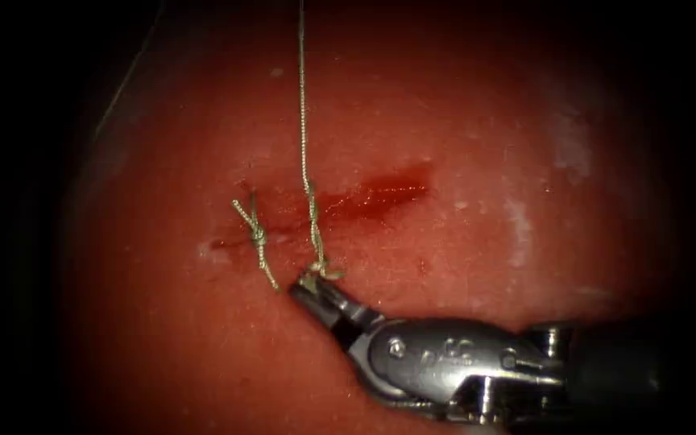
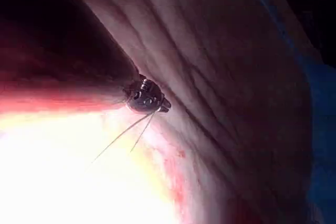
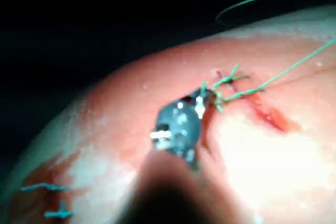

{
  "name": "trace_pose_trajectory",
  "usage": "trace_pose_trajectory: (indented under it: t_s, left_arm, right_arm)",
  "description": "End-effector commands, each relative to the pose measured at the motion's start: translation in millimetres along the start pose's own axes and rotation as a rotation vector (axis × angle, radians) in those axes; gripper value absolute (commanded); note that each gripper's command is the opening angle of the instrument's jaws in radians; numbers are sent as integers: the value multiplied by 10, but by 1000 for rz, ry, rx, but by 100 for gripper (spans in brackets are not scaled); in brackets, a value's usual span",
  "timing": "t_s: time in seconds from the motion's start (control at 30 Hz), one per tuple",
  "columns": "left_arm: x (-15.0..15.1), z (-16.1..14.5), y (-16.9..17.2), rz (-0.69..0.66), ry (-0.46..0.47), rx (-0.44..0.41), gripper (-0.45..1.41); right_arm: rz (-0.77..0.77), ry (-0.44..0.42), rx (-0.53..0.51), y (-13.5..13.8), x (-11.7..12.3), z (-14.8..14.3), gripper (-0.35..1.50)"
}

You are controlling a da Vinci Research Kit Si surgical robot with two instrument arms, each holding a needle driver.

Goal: Wound Closure

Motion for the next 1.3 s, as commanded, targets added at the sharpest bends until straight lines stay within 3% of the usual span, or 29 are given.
trace_pose_trajectory:
  t_s: [0.03, 0.57, 0.9, 1.3]
  left_arm:
    - [2, 6, -5, 4, 1, 3, -35]
    - [23, 11, -39, 22, -18, 26, -35]
    - [29, 33, -44, 23, -33, 54, -35]
    - [33, 34, -51, 28, -33, 55, -35]
  right_arm:
    - [-8, 0, 4, -6, -3, 4, -35]
    - [-28, -12, 21, -8, -13, -19, -35]
    - [-40, -44, 22, -10, -25, -32, -35]
    - [-56, -86, 62, -19, -40, -33, -35]
